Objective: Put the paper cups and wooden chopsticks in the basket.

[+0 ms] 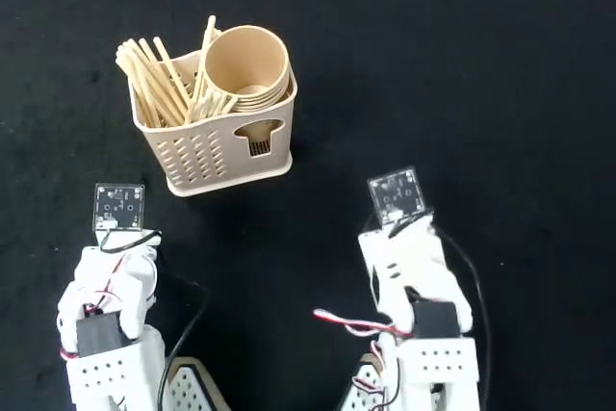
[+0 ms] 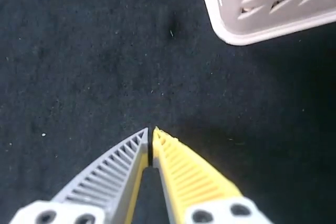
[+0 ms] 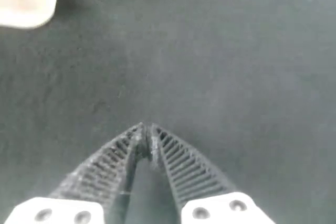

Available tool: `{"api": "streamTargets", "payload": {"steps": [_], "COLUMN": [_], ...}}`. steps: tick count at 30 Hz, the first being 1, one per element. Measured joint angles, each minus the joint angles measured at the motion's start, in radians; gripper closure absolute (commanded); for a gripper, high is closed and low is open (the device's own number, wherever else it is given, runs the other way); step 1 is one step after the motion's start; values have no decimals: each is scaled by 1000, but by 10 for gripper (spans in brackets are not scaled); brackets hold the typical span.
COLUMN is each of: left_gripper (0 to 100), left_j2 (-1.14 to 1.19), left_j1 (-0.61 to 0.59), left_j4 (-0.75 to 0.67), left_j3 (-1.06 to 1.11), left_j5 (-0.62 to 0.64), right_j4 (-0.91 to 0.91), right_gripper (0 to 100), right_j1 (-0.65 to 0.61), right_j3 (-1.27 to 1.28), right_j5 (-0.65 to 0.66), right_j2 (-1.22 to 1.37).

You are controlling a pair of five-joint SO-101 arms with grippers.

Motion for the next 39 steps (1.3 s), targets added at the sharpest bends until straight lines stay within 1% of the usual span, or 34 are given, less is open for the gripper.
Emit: {"api": "streamTargets", "payload": {"steps": [4, 8, 14, 39], "left_gripper": [970, 970, 970, 970], "left_j2": [0, 0, 0, 0], "left_j1": [-41, -104, -114, -114], "left_j4": [2, 2, 2, 2], "left_j3": [0, 0, 0, 0], "left_j5": [-3, 0, -2, -2], "right_j4": [241, 345, 368, 368], "right_gripper": [987, 987, 987, 987], "right_j1": [9, 20, 26, 26], "right_j3": [-3, -5, -5, -5], "right_j5": [0, 2, 2, 2], "right_j2": [-129, -137, -137, -137]}}
